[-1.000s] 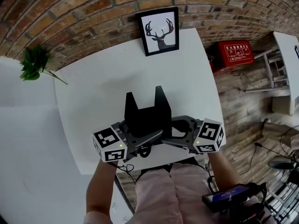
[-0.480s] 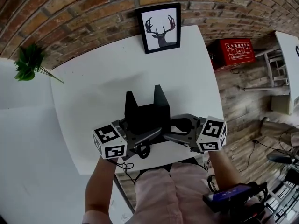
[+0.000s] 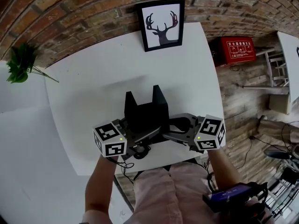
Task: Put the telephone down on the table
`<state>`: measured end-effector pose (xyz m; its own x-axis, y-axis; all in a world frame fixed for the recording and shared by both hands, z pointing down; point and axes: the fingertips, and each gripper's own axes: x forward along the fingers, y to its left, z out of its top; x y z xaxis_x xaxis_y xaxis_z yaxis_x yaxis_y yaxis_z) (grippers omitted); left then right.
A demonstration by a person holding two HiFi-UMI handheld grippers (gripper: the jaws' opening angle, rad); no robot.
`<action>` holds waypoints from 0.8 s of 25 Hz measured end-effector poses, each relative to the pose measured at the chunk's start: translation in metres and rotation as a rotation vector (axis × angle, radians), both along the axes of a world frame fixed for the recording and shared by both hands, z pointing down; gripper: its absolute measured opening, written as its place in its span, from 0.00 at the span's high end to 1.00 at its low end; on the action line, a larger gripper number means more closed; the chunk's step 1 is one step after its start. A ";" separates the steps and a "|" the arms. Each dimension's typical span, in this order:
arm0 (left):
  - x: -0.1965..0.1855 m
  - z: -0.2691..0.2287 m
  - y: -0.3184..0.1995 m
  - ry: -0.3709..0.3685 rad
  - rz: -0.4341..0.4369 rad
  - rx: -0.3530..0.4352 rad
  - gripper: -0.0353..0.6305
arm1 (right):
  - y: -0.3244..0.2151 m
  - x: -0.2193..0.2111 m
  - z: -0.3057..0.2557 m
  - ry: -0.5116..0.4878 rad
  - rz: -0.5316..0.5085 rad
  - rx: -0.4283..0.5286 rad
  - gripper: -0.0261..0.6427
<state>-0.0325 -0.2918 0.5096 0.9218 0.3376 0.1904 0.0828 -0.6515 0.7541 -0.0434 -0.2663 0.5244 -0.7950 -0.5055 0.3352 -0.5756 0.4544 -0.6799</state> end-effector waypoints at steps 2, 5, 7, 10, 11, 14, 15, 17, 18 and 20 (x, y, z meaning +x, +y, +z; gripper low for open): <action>0.000 0.005 -0.001 -0.009 -0.004 -0.013 0.69 | 0.000 0.000 0.005 0.001 -0.002 -0.016 0.70; 0.000 0.012 -0.003 -0.020 -0.013 -0.034 0.69 | -0.002 0.000 0.010 -0.001 -0.003 -0.033 0.70; 0.001 0.016 -0.004 -0.026 -0.020 -0.048 0.69 | -0.003 0.001 0.013 -0.001 -0.005 -0.043 0.70; 0.001 0.021 -0.006 -0.034 -0.027 -0.070 0.69 | -0.005 0.002 0.017 -0.002 -0.007 -0.059 0.70; 0.001 0.023 -0.007 -0.038 -0.029 -0.079 0.69 | -0.006 0.002 0.019 -0.003 -0.008 -0.065 0.69; 0.001 0.029 -0.008 -0.054 -0.029 -0.097 0.69 | -0.006 0.003 0.024 -0.007 -0.007 -0.088 0.69; 0.002 0.030 -0.007 -0.059 -0.027 -0.101 0.69 | -0.005 0.003 0.026 -0.008 -0.006 -0.095 0.69; 0.002 0.033 -0.007 -0.068 -0.026 -0.111 0.69 | -0.005 0.003 0.029 -0.009 -0.006 -0.107 0.69; 0.002 0.035 -0.007 -0.070 -0.027 -0.118 0.69 | -0.005 0.003 0.030 -0.010 -0.005 -0.112 0.69; 0.002 0.037 -0.007 -0.072 -0.033 -0.141 0.69 | -0.005 0.003 0.031 -0.012 -0.004 -0.120 0.69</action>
<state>-0.0308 -0.2991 0.5466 0.9187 0.3351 0.2089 0.0057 -0.5403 0.8415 -0.0402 -0.2713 0.5555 -0.8014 -0.4588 0.3837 -0.5654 0.3717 -0.7363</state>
